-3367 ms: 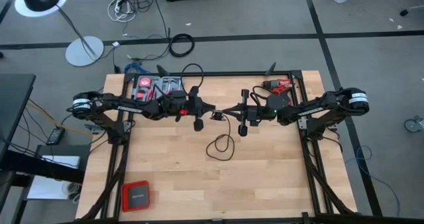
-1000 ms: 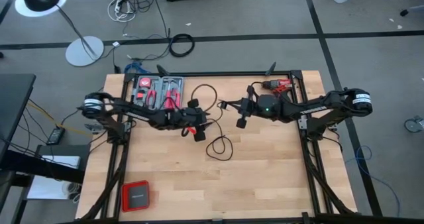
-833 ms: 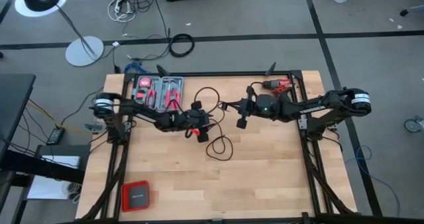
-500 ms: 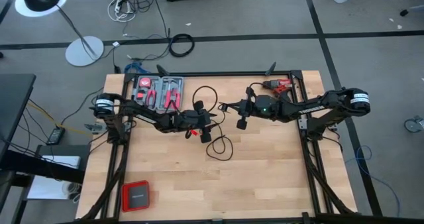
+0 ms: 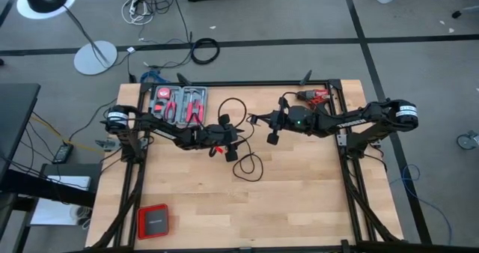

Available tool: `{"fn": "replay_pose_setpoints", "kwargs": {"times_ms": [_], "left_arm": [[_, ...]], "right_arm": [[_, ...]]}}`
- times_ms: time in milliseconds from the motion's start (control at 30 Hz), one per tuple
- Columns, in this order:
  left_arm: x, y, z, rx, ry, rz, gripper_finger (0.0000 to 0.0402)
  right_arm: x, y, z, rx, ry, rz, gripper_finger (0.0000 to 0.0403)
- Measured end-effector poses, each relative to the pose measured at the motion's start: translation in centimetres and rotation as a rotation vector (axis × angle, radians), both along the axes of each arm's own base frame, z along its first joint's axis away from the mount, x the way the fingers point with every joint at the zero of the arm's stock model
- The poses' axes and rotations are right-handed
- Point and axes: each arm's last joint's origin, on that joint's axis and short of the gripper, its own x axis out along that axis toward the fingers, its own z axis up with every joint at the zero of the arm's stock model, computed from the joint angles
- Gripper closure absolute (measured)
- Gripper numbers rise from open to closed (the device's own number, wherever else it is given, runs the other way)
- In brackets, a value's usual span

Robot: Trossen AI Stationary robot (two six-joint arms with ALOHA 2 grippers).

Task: Coil cords
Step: Coil the black wire on the spool

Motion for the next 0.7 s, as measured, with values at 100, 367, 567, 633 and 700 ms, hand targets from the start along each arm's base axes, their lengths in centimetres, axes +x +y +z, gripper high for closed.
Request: {"fn": "replay_pose_setpoints", "kwargs": {"times_ms": [100,367,567,633,700], "left_arm": [[0.02,-0.09,0.04,-0.006,-0.006,-0.003,0.0216],[0.14,-0.46,0.33,-0.019,-0.039,-0.009,0.0216],[0.11,-0.42,0.30,-0.015,-0.035,0.002,0.0216],[0.10,-0.42,0.26,-0.015,-0.031,0.002,0.0216],[0.06,-0.42,0.18,-0.021,-0.023,0.005,0.0216]], "right_arm": [[0.00,0.00,0.00,0.000,0.000,0.000,0.0402],[0.01,0.05,0.00,-0.010,0.004,0.005,0.0402],[0.01,0.05,0.00,-0.010,0.004,0.005,0.0402],[0.03,0.05,0.05,-0.011,-0.001,0.005,0.0402],[0.07,0.11,0.16,-0.013,-0.012,0.009,0.0402]]}}
